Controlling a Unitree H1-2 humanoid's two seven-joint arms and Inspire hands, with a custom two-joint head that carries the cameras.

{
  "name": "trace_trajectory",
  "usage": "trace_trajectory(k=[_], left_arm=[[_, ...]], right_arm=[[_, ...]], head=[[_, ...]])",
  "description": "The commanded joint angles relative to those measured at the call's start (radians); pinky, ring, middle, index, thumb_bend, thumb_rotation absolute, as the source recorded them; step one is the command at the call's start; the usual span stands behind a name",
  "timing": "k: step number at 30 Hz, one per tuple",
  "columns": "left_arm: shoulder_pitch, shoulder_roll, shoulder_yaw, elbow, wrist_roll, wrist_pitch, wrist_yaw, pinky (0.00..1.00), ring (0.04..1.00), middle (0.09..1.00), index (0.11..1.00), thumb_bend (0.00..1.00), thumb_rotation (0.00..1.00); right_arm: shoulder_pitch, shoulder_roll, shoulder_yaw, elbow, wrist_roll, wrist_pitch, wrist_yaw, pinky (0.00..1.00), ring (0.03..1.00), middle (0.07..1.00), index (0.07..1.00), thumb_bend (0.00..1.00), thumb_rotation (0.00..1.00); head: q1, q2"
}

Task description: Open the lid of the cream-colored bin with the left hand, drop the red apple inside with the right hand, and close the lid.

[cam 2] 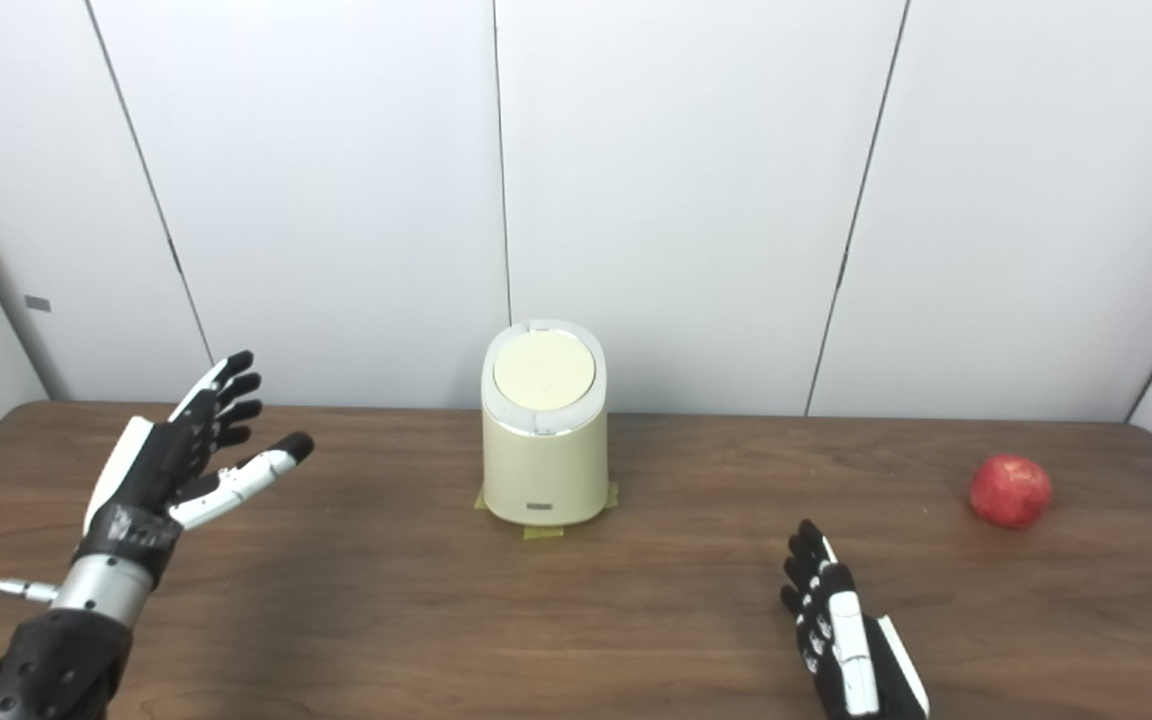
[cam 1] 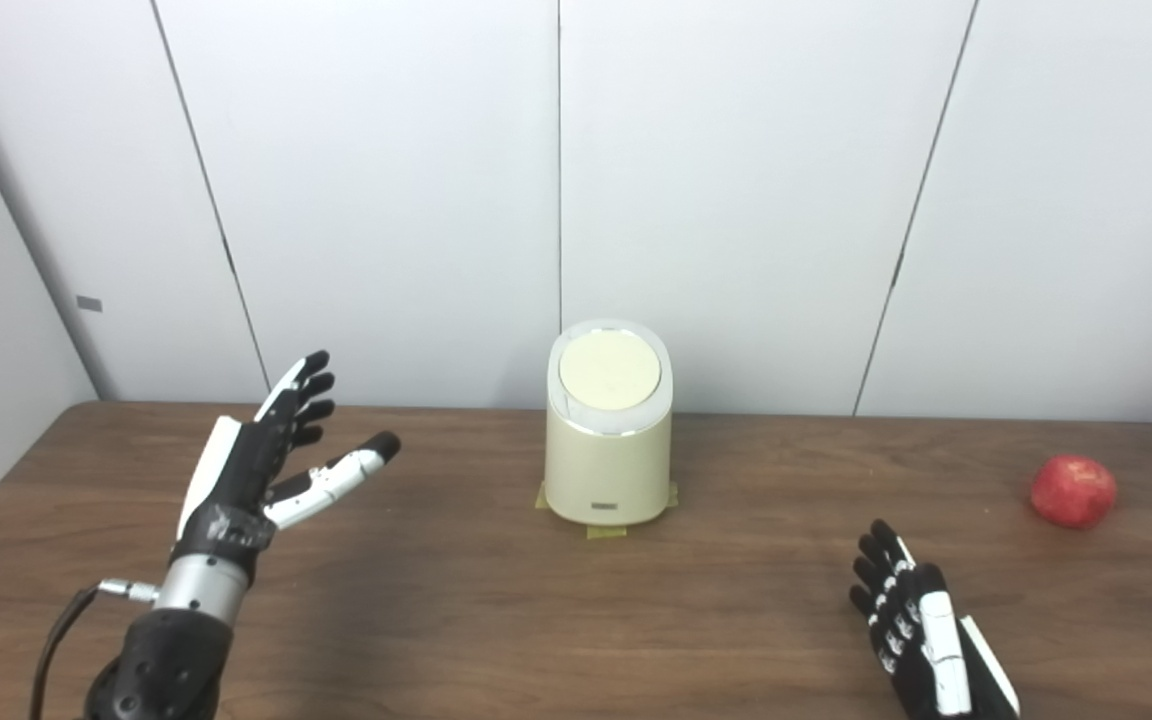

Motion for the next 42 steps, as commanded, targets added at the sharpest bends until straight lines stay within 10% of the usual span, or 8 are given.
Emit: trace_trajectory(k=[1,24,42], left_arm=[[-0.07,0.015,0.005,0.015,0.019,0.001,-0.019,0.81,0.903,0.956,0.974,0.81,0.39],[-0.509,-0.1,-0.032,0.431,0.323,0.002,-0.337,0.82,0.915,0.97,0.954,0.84,0.21],[-0.692,-0.214,0.031,0.639,0.496,0.002,-0.384,0.94,0.963,0.968,0.986,0.81,0.15]], right_arm=[[-0.038,-0.003,-0.003,-0.015,0.006,-0.039,0.006,0.99,1.0,1.0,1.0,0.64,1.0],[-0.04,0.015,0.007,-0.039,-0.024,-0.011,-0.015,0.96,1.0,1.0,1.0,0.67,1.0],[-0.039,0.022,0.015,-0.055,-0.034,0.015,-0.022,0.97,1.0,1.0,1.0,0.64,1.0]], head=[[0.001,0.001],[-0.017,0.022],[-0.031,0.031]])
